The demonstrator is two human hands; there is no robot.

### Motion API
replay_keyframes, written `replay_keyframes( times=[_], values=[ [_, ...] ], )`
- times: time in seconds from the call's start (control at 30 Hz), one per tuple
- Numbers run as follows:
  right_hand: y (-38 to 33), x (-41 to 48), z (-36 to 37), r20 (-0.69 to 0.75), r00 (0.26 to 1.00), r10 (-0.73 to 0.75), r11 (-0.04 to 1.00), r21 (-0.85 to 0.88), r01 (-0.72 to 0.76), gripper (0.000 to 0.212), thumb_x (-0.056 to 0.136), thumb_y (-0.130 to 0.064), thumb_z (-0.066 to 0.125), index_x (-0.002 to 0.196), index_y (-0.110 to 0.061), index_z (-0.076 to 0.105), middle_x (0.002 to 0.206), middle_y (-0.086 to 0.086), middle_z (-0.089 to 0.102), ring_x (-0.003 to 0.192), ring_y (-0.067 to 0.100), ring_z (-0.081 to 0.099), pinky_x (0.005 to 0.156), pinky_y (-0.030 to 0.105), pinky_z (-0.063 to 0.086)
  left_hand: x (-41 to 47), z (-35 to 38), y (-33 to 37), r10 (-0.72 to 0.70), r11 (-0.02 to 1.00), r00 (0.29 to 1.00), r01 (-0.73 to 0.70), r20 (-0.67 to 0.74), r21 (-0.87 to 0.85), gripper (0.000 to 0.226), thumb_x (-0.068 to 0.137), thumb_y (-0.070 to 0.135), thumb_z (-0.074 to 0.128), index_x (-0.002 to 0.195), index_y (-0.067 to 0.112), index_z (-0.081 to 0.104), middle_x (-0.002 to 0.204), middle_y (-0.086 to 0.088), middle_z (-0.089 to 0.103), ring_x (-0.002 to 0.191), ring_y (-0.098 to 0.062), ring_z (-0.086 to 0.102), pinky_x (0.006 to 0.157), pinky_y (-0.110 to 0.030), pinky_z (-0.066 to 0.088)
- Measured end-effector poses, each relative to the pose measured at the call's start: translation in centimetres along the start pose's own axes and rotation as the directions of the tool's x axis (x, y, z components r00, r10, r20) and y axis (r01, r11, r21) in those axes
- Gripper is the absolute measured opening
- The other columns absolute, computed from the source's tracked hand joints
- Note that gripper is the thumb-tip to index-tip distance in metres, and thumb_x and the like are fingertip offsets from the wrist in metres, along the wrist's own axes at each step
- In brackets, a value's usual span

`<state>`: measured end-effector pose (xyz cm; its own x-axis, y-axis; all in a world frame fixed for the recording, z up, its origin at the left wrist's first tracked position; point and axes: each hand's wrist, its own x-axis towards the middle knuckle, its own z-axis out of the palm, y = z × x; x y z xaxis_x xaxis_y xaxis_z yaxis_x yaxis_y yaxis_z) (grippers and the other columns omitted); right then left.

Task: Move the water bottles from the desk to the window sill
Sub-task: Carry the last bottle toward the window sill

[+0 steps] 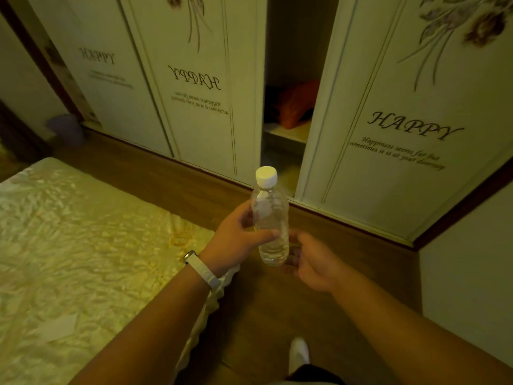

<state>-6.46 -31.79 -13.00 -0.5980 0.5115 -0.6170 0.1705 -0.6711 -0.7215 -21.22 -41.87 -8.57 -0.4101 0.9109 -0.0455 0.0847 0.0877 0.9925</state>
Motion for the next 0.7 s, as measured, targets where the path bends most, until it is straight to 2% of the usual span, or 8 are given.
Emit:
replay_keyframes(
  times=[0.13,0.3,0.43,0.53,0.63,0.7],
  values=[
    [-2.6,4.9,-0.3,0.014,1.0,0.017,1.0,0.012,-0.017,0.03,0.1,-0.032,0.044,0.119,-0.016,0.061,0.119,0.019,0.06,0.092,0.027,0.06,0.068,0.034,0.051,5.4,-1.3,-1.1,-0.02,1.0,1.0,0.02,-0.005,0.021,0.057,0.073,0.016,0.083,0.124,0.027,0.061,0.115,0.006,0.071,0.109,-0.014,0.066,0.098,-0.045,0.052],
    [-7.3,12.3,-1.1,0.058,0.997,0.043,0.998,0.033,-0.045,0.032,0.101,-0.03,0.043,0.123,-0.014,0.059,0.119,0.019,0.062,0.094,0.027,0.061,0.069,0.035,0.052,13.7,-2.1,-2.1,-0.059,0.998,0.998,0.059,-0.036,0.019,0.057,0.074,0.013,0.083,0.124,0.029,0.061,0.115,0.006,0.071,0.109,-0.013,0.066,0.099,-0.046,0.052],
    [-12.8,18.6,-2.1,0.061,0.995,0.084,0.996,0.028,-0.086,0.031,0.1,-0.032,0.045,0.122,-0.015,0.061,0.12,0.02,0.064,0.1,0.03,0.062,0.079,0.04,0.051,21.4,-2.2,-1.9,-0.088,0.996,0.994,0.088,-0.062,-0.003,0.066,0.065,0.023,0.084,0.126,0.023,0.06,0.118,0.0,0.07,0.113,-0.019,0.065,0.1,-0.05,0.051],
    [-16.6,22.6,-2.6,0.07,0.994,0.089,0.996,0.019,-0.091,0.027,0.099,-0.031,0.045,0.114,-0.017,0.064,0.116,0.018,0.064,0.098,0.03,0.061,0.079,0.04,0.05,26.5,-2.4,-1.0,-0.101,0.995,0.991,0.101,-0.088,-0.008,0.07,0.062,0.03,0.084,0.127,0.026,0.059,0.121,-0.001,0.069,0.116,-0.02,0.064,0.1,-0.051,0.05],
    [-20.9,26.1,-2.9,0.101,0.991,0.086,0.996,-0.027,-0.083,0.026,0.098,-0.031,0.047,0.112,-0.018,0.065,0.115,0.017,0.065,0.102,0.032,0.061,0.086,0.044,0.048,31.3,-2.9,-0.1,-0.084,0.996,0.99,0.086,-0.11,0.016,0.067,0.063,0.031,0.084,0.124,0.029,0.06,0.12,0.0,0.069,0.115,-0.02,0.064,0.099,-0.051,0.051],
    [-23.4,28.0,-2.6,0.103,0.991,0.081,0.996,-0.039,-0.078,0.022,0.098,-0.029,0.047,0.103,-0.019,0.066,0.106,0.014,0.066,0.095,0.03,0.061,0.081,0.042,0.046,33.9,-3.4,0.5,-0.078,0.996,0.988,0.083,-0.133,0.027,0.069,0.065,0.028,0.084,0.128,0.024,0.058,0.12,0.0,0.069,0.114,-0.02,0.065,0.099,-0.051,0.051]
  ],
)
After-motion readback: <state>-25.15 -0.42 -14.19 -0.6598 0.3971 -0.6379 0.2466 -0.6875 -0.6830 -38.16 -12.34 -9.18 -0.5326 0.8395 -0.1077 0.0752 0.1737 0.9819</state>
